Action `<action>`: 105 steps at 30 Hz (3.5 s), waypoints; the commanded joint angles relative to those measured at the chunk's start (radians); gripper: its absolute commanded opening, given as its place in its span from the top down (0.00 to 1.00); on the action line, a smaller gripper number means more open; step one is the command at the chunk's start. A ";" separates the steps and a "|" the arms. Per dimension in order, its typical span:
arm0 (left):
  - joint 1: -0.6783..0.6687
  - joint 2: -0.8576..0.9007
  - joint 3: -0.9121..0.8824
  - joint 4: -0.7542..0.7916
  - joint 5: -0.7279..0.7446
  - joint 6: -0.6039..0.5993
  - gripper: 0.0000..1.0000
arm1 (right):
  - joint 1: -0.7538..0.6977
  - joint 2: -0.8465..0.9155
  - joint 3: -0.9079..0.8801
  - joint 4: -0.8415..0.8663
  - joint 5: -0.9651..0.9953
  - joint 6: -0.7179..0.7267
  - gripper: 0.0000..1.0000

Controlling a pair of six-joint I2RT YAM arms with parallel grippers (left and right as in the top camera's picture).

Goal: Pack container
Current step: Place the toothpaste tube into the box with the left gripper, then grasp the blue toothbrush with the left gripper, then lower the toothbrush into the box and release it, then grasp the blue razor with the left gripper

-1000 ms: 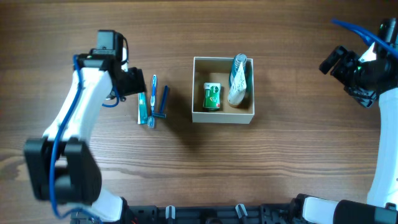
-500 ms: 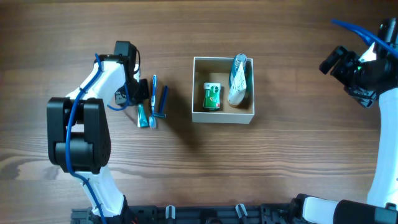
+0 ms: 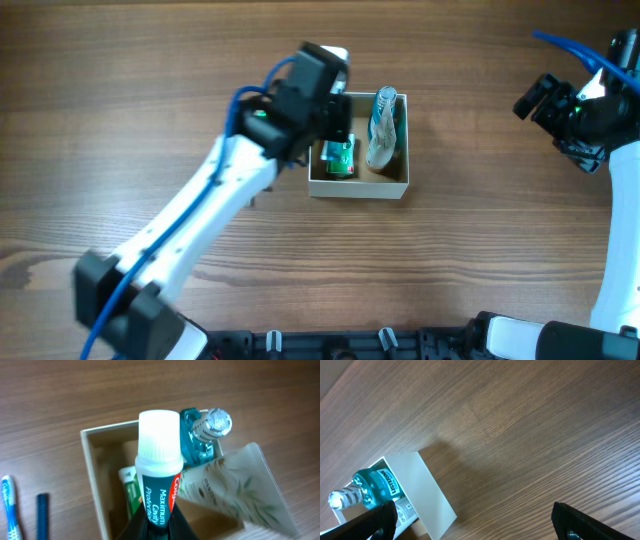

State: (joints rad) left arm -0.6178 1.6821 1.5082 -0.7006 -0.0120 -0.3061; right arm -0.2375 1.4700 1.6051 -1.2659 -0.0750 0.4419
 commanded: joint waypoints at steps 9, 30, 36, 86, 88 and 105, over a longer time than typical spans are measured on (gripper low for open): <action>-0.038 0.165 0.048 0.001 -0.103 -0.042 0.59 | -0.002 0.008 0.005 0.001 -0.005 0.006 0.00; 0.404 0.274 -0.053 -0.243 -0.051 0.136 0.37 | -0.002 0.008 0.005 0.001 -0.005 0.006 0.00; 0.397 0.389 -0.053 -0.208 -0.003 0.220 0.40 | -0.002 0.008 0.005 0.001 -0.005 0.006 0.00; 0.067 0.049 0.064 -0.123 0.029 -0.047 0.48 | -0.002 0.008 0.005 0.001 -0.005 0.006 0.00; 0.124 -0.012 0.064 -0.200 -0.065 -0.047 0.46 | -0.002 0.008 0.005 0.001 -0.005 0.006 0.00; 0.338 0.431 -0.007 -0.275 0.034 0.223 0.53 | -0.002 0.008 0.005 0.001 -0.005 0.006 0.00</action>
State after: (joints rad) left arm -0.2829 2.0541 1.5070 -0.9791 -0.0242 -0.1410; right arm -0.2375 1.4700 1.6051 -1.2667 -0.0750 0.4419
